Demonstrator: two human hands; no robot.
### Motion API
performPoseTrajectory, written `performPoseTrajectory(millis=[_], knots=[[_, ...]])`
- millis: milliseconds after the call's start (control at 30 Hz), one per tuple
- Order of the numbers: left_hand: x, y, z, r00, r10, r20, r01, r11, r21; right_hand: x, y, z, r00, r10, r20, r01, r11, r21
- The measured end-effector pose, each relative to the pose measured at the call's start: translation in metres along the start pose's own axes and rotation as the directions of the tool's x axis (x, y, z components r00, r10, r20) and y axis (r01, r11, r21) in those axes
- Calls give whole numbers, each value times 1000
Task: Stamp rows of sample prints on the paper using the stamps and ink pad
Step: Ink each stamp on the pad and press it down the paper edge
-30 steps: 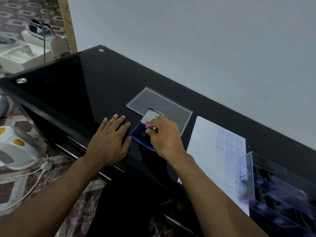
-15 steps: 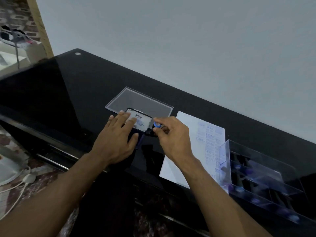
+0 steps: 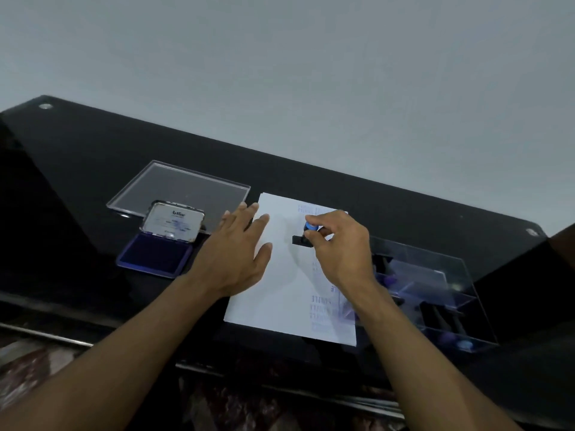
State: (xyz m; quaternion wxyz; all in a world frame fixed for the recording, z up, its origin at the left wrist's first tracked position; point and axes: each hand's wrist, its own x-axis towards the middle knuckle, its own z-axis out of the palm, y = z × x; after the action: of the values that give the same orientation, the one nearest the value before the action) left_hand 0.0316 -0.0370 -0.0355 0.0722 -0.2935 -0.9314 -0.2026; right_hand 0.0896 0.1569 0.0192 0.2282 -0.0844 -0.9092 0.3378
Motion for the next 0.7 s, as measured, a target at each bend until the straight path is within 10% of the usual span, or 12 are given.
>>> performPoseTrajectory(millis=[700], knots=[[40,0,44,990,33,134,-33,999,0,12,25,7,999,-37,40,39,998,-43]])
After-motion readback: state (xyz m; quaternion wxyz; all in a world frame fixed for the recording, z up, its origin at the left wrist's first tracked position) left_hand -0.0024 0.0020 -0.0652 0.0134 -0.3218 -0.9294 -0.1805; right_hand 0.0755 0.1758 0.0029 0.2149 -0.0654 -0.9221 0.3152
